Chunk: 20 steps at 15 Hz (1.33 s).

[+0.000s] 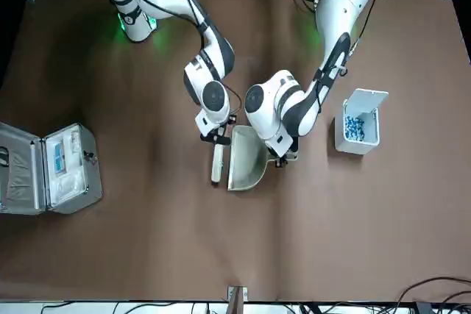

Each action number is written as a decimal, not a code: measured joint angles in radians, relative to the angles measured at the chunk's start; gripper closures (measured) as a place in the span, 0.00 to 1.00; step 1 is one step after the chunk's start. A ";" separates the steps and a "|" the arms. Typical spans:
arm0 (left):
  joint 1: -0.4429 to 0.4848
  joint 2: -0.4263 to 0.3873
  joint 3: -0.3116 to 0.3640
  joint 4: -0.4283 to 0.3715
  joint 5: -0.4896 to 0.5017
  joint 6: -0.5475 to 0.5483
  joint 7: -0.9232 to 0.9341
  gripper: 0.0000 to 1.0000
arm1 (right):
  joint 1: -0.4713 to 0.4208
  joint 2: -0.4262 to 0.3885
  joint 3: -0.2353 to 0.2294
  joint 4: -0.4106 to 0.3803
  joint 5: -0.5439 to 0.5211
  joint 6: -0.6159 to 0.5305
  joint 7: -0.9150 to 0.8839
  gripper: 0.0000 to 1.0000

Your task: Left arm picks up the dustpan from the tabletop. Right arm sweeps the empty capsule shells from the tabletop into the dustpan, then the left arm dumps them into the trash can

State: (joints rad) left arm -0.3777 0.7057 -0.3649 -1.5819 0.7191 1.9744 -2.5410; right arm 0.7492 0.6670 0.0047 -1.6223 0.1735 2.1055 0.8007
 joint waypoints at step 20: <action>-0.001 0.002 0.001 0.004 0.000 -0.005 0.008 0.67 | 0.088 0.072 0.000 0.164 0.143 0.018 0.013 0.73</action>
State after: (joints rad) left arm -0.3789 0.7078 -0.3636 -1.5777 0.7192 1.9694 -2.5329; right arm 0.8370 0.7386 0.0045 -1.4587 0.3170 2.1234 0.8138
